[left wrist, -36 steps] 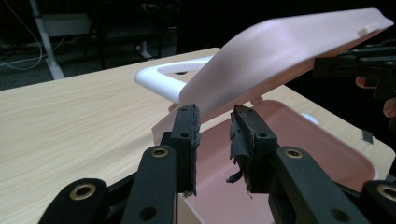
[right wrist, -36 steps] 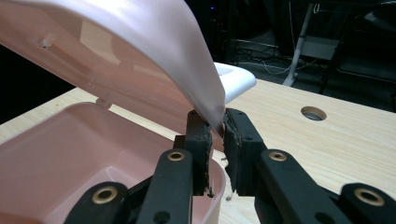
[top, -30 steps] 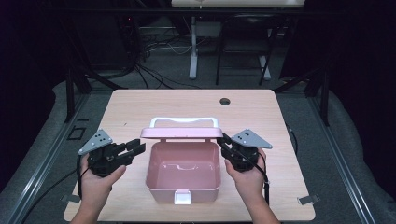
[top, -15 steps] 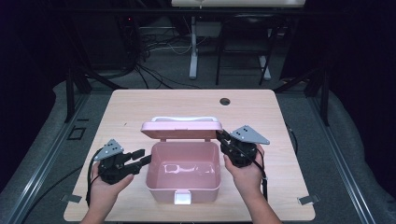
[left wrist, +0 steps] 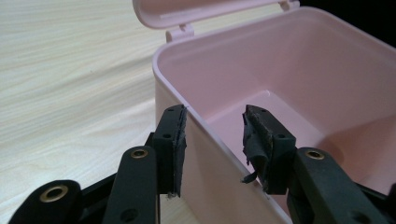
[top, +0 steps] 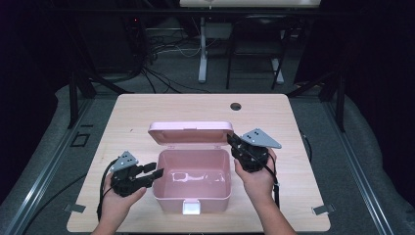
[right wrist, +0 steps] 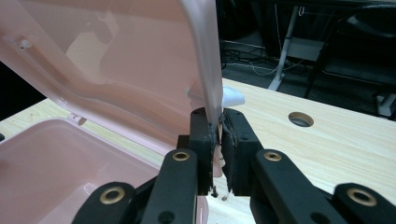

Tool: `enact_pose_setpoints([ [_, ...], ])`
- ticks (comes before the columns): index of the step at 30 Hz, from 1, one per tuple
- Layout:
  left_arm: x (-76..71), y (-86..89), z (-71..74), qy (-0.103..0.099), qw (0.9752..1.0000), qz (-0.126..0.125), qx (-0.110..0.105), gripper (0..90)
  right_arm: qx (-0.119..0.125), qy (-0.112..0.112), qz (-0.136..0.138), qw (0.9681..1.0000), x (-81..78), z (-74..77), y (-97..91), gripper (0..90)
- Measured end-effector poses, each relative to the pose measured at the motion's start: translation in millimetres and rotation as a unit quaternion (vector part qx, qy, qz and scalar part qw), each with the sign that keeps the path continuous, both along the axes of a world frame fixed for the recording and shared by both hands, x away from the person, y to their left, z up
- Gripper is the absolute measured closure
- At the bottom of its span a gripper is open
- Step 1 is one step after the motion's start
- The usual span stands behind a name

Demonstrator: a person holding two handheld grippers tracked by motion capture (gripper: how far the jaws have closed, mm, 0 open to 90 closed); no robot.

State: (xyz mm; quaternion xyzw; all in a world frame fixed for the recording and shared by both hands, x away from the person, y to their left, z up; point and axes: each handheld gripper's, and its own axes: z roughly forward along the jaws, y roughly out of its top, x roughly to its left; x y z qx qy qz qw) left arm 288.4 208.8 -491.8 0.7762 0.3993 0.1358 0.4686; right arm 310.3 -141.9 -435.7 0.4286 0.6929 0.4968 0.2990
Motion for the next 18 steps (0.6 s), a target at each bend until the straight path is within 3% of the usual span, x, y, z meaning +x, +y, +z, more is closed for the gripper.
enact_pose_setpoints([
  [18, -3.7, -3.5, -3.2, -0.002, 1.0, 0.001, -0.004, 60.9, -0.001, 0.001, -0.006, 1.0, -2.7, 2.0, -4.0, 83.5],
])
